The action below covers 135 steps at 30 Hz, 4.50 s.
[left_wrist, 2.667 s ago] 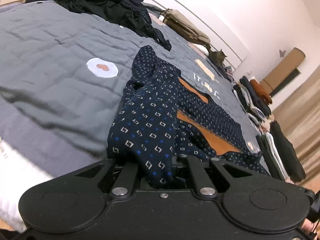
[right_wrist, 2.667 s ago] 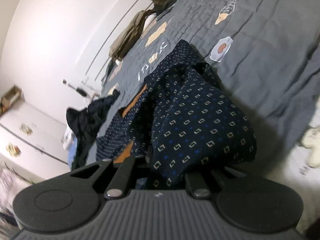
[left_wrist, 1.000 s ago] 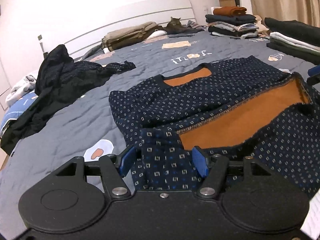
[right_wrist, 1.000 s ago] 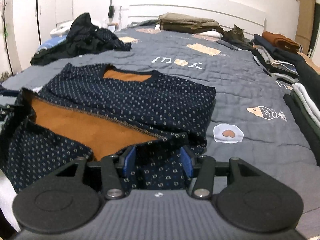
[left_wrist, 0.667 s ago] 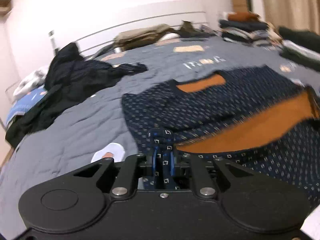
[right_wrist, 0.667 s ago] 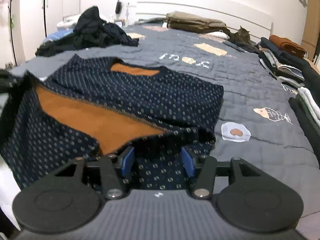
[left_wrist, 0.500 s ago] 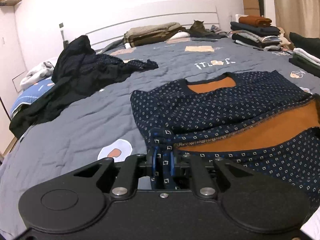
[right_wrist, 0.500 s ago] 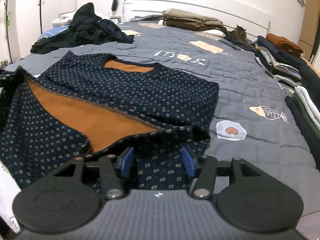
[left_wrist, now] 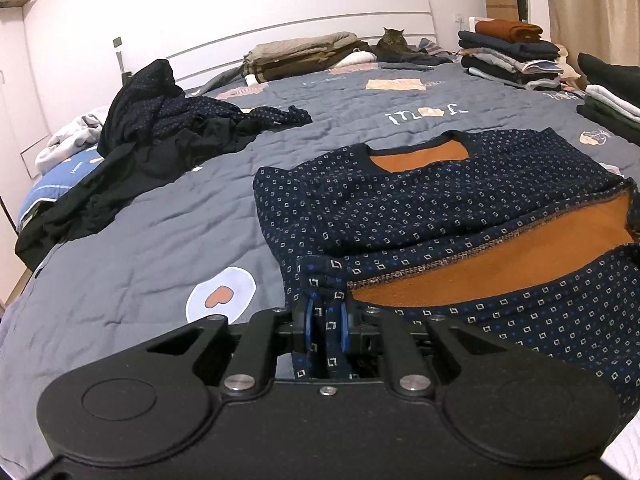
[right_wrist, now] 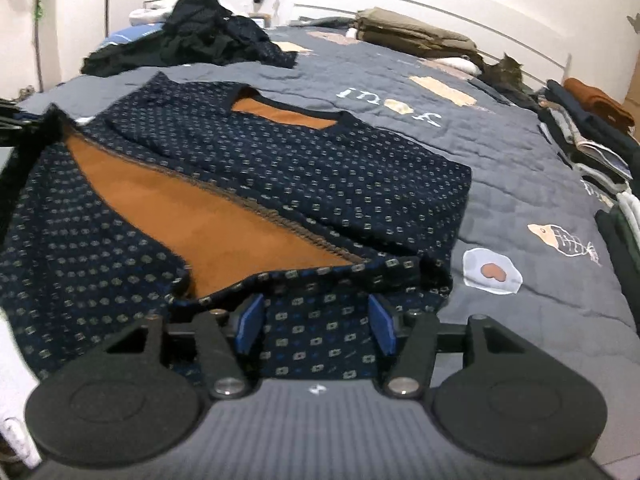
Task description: Fold clothes
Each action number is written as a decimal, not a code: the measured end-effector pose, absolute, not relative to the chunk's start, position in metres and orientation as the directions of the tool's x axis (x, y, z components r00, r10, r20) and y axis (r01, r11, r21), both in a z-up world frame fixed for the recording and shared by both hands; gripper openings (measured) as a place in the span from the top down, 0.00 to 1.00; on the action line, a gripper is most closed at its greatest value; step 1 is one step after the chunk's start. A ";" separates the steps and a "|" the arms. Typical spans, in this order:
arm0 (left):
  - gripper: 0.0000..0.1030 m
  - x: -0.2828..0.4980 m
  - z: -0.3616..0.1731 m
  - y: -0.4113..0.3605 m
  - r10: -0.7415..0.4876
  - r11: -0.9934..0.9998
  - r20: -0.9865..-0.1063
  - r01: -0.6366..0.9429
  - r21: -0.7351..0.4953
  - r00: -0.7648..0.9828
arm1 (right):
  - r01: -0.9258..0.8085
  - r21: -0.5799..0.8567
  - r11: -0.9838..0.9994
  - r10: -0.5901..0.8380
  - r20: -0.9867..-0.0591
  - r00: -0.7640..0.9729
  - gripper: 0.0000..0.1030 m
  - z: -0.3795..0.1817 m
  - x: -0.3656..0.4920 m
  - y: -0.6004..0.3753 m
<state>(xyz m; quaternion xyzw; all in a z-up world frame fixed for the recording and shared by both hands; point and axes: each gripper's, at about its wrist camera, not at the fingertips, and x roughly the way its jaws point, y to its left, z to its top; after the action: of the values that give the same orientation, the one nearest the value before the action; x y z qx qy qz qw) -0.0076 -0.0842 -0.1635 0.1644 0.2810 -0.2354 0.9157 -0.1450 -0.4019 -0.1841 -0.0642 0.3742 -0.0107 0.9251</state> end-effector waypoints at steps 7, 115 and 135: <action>0.87 -0.005 -0.165 -0.085 -0.335 0.839 -0.600 0.520 0.162 0.727 | -0.033 -0.083 0.996 -0.036 -0.709 0.704 0.45 -0.200 -0.130 -0.409; 0.91 0.184 -0.133 -0.124 -0.296 0.926 -0.506 0.374 0.058 0.810 | 0.271 0.218 0.938 -0.122 -0.525 0.843 0.93 -0.135 0.035 -0.538; 0.58 0.187 -0.137 -0.116 -0.227 0.963 -0.548 0.271 -0.001 0.805 | 0.321 0.180 0.930 -0.160 -0.587 0.793 0.66 -0.139 0.049 -0.552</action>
<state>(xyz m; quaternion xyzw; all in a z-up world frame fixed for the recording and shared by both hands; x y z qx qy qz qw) 0.1872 -0.1161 -0.1374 0.0385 0.2832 -0.1310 0.9493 0.0494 -0.5523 -0.1394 0.1366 0.2946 -0.1284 0.9370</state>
